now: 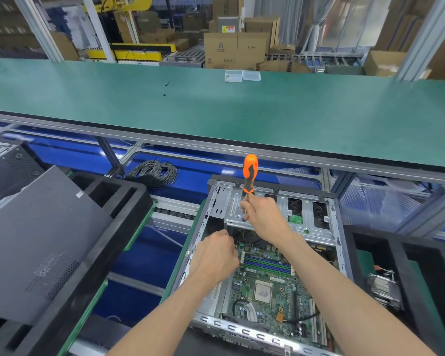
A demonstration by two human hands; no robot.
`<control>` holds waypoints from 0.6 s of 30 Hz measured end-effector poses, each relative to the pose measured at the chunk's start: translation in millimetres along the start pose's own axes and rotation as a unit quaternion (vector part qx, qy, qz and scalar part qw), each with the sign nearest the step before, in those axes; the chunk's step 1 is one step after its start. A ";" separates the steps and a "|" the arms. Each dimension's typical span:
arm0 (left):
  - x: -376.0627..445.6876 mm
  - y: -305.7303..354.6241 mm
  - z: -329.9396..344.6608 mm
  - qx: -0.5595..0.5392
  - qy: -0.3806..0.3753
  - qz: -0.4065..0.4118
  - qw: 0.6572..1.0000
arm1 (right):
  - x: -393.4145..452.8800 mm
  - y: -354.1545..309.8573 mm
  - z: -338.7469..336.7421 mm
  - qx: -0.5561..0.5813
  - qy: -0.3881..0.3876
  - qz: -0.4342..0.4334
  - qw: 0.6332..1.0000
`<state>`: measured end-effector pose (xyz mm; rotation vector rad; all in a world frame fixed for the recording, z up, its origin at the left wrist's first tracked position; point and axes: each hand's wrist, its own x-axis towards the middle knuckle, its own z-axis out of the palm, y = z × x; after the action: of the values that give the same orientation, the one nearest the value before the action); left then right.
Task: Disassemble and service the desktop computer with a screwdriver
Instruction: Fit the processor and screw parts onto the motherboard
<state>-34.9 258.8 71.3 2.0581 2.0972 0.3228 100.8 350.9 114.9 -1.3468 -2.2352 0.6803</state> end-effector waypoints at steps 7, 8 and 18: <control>0.7 1.9 -0.6 0.007 0.007 0.003 1.000 | -14.7 8.3 10.3 0.006 -0.004 0.002 1.000; 0.6 1.8 -0.5 0.008 0.006 0.003 1.000 | -15.3 7.9 10.5 0.007 -0.003 0.000 1.000; 1.3 1.3 0.1 0.019 -0.013 0.000 1.000 | -58.6 29.5 2.1 0.024 0.088 0.034 0.995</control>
<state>-33.7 260.0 71.6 2.0724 2.1029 0.2569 144.7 310.0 88.3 -1.4073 -2.0300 0.6102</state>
